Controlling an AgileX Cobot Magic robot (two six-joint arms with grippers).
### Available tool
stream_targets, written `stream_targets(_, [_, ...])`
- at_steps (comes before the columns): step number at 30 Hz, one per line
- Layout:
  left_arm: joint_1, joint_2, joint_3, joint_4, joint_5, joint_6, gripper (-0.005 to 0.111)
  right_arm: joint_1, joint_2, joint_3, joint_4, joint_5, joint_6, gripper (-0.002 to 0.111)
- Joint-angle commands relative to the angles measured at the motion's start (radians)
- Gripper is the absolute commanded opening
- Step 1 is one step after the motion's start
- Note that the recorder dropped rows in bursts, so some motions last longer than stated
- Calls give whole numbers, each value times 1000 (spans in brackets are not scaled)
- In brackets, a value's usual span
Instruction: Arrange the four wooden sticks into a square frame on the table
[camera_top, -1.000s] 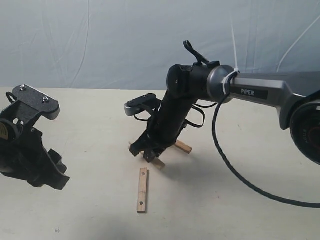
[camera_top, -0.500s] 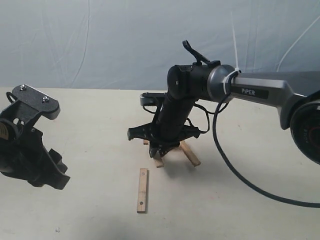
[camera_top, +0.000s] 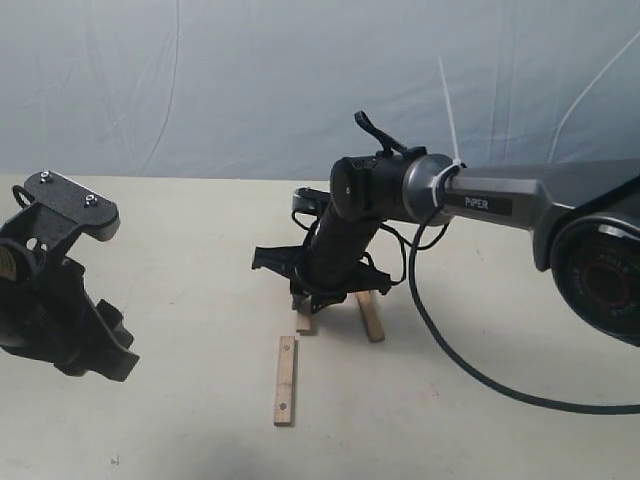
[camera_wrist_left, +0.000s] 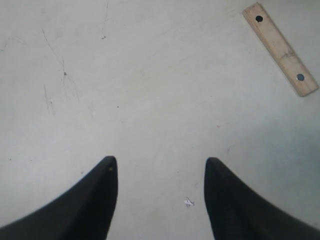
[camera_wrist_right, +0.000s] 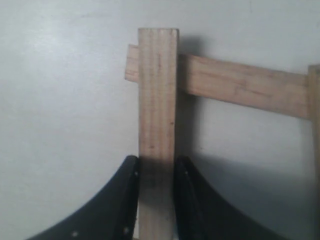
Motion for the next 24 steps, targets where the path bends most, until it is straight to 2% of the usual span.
stream_targets(1, [0, -10, 2, -7, 0, -7, 50, -5, -4, -4, 5, -39, 8, -1])
stream_targets(4, [0, -10, 2, -7, 0, -7, 50, -5, -4, -4, 5, -39, 15, 4])
stream_targets(10, [0, -10, 2, -7, 0, -7, 50, -5, -4, -4, 5, -55, 15, 49])
stream_targets(12, [0, -10, 2, -6, 0, -7, 50, -5, -8, -4, 5, -60, 6, 56])
stream_targets(15, [0, -10, 2, -6, 0, -7, 50, -5, -40, -4, 5, -42, -45, 53])
stream_targets(20, [0, -10, 2, -6, -8, -7, 50, 14, -82, -4, 29, 103, -72, 39])
stream_targets(24, [0, -10, 2, -6, -6, -7, 50, 62, -89, -4, 29, 149, -80, 41])
